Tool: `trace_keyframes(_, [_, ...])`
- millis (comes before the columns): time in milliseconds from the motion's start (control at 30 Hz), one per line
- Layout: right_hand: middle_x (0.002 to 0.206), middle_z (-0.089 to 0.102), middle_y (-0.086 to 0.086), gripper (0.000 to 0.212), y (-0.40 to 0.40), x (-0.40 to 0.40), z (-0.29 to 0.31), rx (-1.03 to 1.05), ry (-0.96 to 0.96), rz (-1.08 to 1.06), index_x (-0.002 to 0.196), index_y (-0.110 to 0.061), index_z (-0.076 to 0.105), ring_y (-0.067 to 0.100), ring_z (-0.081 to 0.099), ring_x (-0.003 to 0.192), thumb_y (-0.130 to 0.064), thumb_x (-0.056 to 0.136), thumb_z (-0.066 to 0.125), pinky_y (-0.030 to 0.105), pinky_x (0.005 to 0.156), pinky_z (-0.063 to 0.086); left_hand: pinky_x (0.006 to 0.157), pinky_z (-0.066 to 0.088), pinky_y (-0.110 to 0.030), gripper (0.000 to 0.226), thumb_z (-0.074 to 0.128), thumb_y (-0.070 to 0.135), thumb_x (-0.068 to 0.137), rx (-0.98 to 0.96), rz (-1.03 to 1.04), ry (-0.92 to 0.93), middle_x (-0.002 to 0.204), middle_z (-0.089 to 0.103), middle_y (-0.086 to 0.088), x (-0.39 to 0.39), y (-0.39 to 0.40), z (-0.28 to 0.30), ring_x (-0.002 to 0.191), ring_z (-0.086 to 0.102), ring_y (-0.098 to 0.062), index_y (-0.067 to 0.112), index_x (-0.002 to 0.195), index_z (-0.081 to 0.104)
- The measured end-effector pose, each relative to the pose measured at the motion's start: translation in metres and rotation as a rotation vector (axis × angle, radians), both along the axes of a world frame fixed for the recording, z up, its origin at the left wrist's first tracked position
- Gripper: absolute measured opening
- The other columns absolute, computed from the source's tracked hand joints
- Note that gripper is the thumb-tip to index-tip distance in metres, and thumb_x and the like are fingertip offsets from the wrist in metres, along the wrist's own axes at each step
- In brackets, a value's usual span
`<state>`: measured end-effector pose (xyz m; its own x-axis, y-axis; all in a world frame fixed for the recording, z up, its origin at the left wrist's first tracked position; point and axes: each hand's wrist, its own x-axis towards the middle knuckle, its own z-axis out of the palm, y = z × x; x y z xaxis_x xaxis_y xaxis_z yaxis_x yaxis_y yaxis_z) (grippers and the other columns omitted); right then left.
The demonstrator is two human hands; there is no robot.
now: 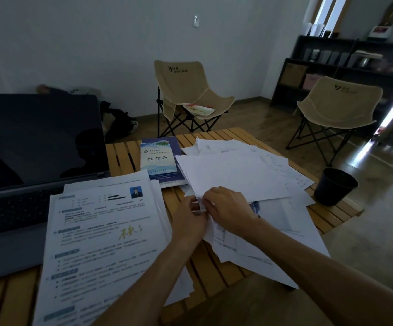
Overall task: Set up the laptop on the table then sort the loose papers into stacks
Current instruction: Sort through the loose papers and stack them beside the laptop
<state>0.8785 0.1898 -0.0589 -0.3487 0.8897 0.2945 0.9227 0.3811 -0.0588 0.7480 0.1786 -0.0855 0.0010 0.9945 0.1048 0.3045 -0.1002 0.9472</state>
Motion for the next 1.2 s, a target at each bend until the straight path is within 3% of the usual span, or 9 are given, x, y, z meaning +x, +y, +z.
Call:
trace_keyframes(133, [0.083,0.069,0.003,0.037,-0.002,-0.001,-0.006,0.039,0.152,0.022,0.089,-0.014,0.068,0.023,0.063,0.072,-0.036,0.098,0.039,0.037,0.062,0.053,0.06,0.038,-0.006,0.008,0.058,0.017,0.096,0.006,0.0,0.042,0.083,0.06,0.01,0.001,0.002,-0.002,0.072,0.052,0.004,0.021,0.091,0.063])
trace_keyframes(267, [0.093,0.067,0.004,0.033,-0.003,-0.006,-0.002,-0.034,0.142,-0.056,0.097,-0.013,0.064,0.021,0.06,0.082,-0.034,0.104,0.04,0.04,0.076,0.053,0.059,0.04,-0.005,0.012,0.056,0.016,0.096,0.007,-0.003,0.039,0.088,0.064,0.006,0.0,0.001,-0.002,0.073,0.054,0.004,0.016,0.1,0.068])
trace_keyframes(433, [0.111,0.066,0.001,0.027,0.001,-0.012,0.006,-0.13,0.136,-0.098,0.113,-0.017,0.063,0.018,0.062,0.1,-0.037,0.103,0.047,0.032,0.09,0.05,0.059,0.038,-0.002,0.011,0.054,0.02,0.098,0.026,-0.01,0.021,0.082,0.057,0.021,-0.001,-0.004,0.003,0.074,0.053,0.008,0.025,0.099,0.064])
trace_keyframes(633, [0.107,0.067,-0.001,0.016,-0.015,0.008,-0.003,-0.054,0.392,-0.168,0.107,-0.016,0.065,0.016,0.059,0.099,-0.024,0.099,0.054,0.031,0.089,0.049,0.056,0.038,-0.022,0.025,0.051,0.026,0.098,-0.177,0.175,-0.059,0.073,0.059,0.003,-0.006,0.006,0.015,0.069,0.057,-0.013,0.013,0.082,0.065])
trace_keyframes(733, [0.097,0.057,-0.005,0.006,-0.035,0.045,-0.015,0.065,0.352,-0.41,0.096,-0.02,0.059,0.014,0.051,0.092,-0.025,0.096,0.056,0.032,0.081,0.049,0.066,0.051,-0.027,0.02,0.063,0.029,0.092,-0.23,0.187,-0.019,0.081,0.064,0.0,-0.008,0.018,0.018,0.076,0.062,-0.015,0.011,0.084,0.065])
trace_keyframes(833, [0.099,0.053,-0.003,0.016,-0.051,0.079,-0.031,0.072,0.283,-0.549,0.097,-0.019,0.059,0.015,0.049,0.094,-0.033,0.099,0.052,0.034,0.084,0.045,0.079,0.057,-0.038,0.018,0.064,0.022,0.09,-0.218,0.175,0.089,0.082,0.065,-0.005,-0.011,0.022,0.019,0.082,0.065,-0.023,0.012,0.076,0.059])
trace_keyframes(1067, [0.103,0.055,0.001,0.02,-0.053,0.088,-0.043,0.117,0.304,-0.572,0.098,-0.015,0.062,0.018,0.049,0.096,-0.031,0.098,0.052,0.035,0.085,0.046,0.062,0.062,-0.04,0.01,0.058,0.008,0.093,-0.275,0.144,0.052,0.077,0.065,-0.01,-0.031,0.031,0.04,0.062,0.069,-0.025,0.003,0.084,0.056])
trace_keyframes(1133, [0.104,0.056,0.001,0.021,-0.053,0.087,-0.042,0.116,0.297,-0.567,0.1,-0.014,0.064,0.019,0.05,0.098,-0.031,0.098,0.051,0.035,0.086,0.046,0.061,0.06,-0.035,0.012,0.059,0.01,0.093,-0.266,0.154,0.05,0.085,0.061,-0.008,-0.041,0.035,0.048,0.071,0.064,-0.021,0.007,0.082,0.055])
trace_keyframes(1200, [0.107,0.056,0.0,0.023,-0.053,0.088,-0.043,0.108,0.289,-0.557,0.105,-0.016,0.064,0.019,0.05,0.099,-0.032,0.099,0.049,0.035,0.088,0.046,0.075,0.059,-0.041,0.012,0.061,0.012,0.091,-0.237,0.156,0.086,0.089,0.059,-0.007,-0.048,0.038,0.052,0.086,0.06,-0.024,0.009,0.081,0.056])
